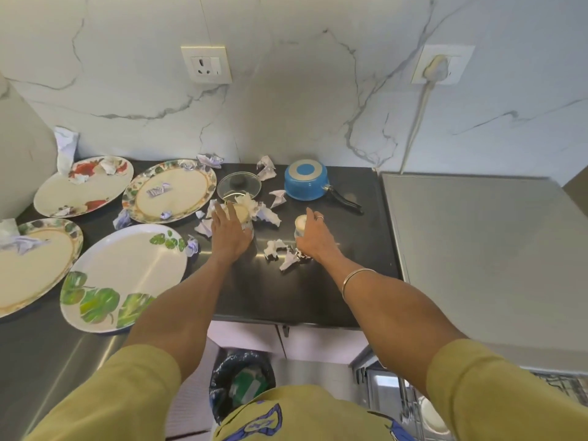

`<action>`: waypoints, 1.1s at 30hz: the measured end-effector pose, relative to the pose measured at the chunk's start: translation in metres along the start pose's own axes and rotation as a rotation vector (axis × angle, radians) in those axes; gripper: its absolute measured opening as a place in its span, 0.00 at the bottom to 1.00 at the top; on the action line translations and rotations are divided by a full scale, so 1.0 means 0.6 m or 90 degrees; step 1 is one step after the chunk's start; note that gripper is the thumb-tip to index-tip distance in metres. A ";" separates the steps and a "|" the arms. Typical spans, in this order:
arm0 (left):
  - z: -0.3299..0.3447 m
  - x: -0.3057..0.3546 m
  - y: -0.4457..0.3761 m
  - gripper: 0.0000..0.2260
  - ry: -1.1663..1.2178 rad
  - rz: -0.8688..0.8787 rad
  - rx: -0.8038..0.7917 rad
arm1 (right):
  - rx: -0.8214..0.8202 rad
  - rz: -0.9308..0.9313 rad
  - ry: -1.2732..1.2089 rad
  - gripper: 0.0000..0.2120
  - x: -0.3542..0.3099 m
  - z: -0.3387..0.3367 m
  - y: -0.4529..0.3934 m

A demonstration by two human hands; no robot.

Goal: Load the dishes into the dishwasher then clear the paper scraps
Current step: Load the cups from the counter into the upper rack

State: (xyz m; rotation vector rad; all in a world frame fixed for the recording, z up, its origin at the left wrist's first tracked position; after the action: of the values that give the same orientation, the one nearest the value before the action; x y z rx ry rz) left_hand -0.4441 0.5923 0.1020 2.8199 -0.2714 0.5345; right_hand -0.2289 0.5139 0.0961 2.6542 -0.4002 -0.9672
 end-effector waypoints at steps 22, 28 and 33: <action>0.004 -0.007 -0.065 0.38 0.021 -0.073 -0.045 | 0.089 -0.018 0.037 0.27 0.007 -0.008 -0.048; -0.002 0.015 -0.046 0.39 0.011 -0.042 -0.027 | 0.132 -0.021 0.032 0.29 0.013 -0.054 -0.027; -0.005 0.057 -0.014 0.39 0.003 -0.015 -0.020 | 0.145 -0.022 0.039 0.29 0.030 -0.067 0.006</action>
State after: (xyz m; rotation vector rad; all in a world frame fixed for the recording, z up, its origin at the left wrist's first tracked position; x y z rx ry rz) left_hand -0.4120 0.5966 0.1158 2.7877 -0.2434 0.5282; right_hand -0.1899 0.5111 0.1168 2.8958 -0.4781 -0.8963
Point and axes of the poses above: each hand's wrist, its own y-axis away from the middle knuckle, its own z-axis out of the palm, x = y × z, the point moved 7 cm from there along -y, towards the middle knuckle, and after that the axes turned 13 degrees about -x, right-handed, at the moved point
